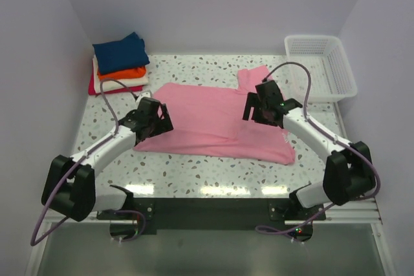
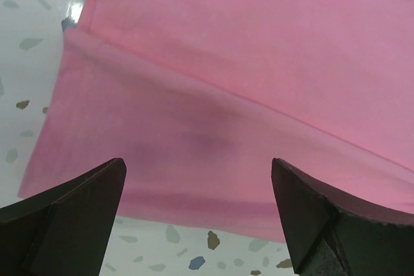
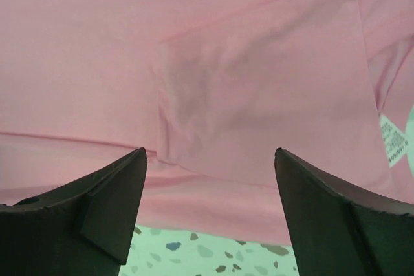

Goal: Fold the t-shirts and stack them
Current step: Fold the tshirt

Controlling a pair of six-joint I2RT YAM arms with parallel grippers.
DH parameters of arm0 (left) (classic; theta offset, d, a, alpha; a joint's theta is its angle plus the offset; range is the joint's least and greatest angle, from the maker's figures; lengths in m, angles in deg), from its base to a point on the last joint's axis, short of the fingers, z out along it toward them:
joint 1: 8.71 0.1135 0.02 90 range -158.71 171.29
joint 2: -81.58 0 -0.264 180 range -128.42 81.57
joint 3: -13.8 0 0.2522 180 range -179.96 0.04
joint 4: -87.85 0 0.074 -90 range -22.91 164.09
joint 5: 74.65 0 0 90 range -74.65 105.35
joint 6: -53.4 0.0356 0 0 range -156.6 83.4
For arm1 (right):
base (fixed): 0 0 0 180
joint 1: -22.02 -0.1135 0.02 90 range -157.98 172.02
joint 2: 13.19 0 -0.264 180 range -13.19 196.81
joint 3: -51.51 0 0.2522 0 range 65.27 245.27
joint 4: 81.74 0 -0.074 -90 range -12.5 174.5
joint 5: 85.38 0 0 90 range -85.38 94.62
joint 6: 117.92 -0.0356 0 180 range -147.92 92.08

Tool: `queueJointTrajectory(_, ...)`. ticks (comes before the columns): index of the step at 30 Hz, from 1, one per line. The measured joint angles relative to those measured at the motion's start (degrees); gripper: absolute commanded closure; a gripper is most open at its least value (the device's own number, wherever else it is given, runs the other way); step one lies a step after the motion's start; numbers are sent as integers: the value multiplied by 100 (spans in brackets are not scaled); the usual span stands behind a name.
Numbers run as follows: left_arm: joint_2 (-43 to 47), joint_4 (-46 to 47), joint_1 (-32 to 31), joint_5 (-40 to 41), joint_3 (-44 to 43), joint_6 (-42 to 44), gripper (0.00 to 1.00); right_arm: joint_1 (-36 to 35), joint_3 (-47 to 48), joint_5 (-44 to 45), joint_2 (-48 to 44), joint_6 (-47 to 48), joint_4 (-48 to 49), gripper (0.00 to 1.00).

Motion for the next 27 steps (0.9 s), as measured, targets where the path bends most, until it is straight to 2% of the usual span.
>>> queueJointTrajectory(4, -68, 72, 0, 142, 409, -374, 0, 120, -999, -17, -516, -273, 35, 10)
queueJointTrajectory(13, -435, 708, -13, 280, 828, -833, 0, 592, -2127, -363, -564, -802, 313, 11)
queueJointTrajectory(21, 192, 1119, -13, 551, 1467, -1681, 7, 826, -2404, -490, -796, -1176, 525, 11)
queueJointTrajectory(27, 1220, 682, -13, 490, 1998, -2328, 10, 970, -2839, -446, -1578, -1384, 94, 11)
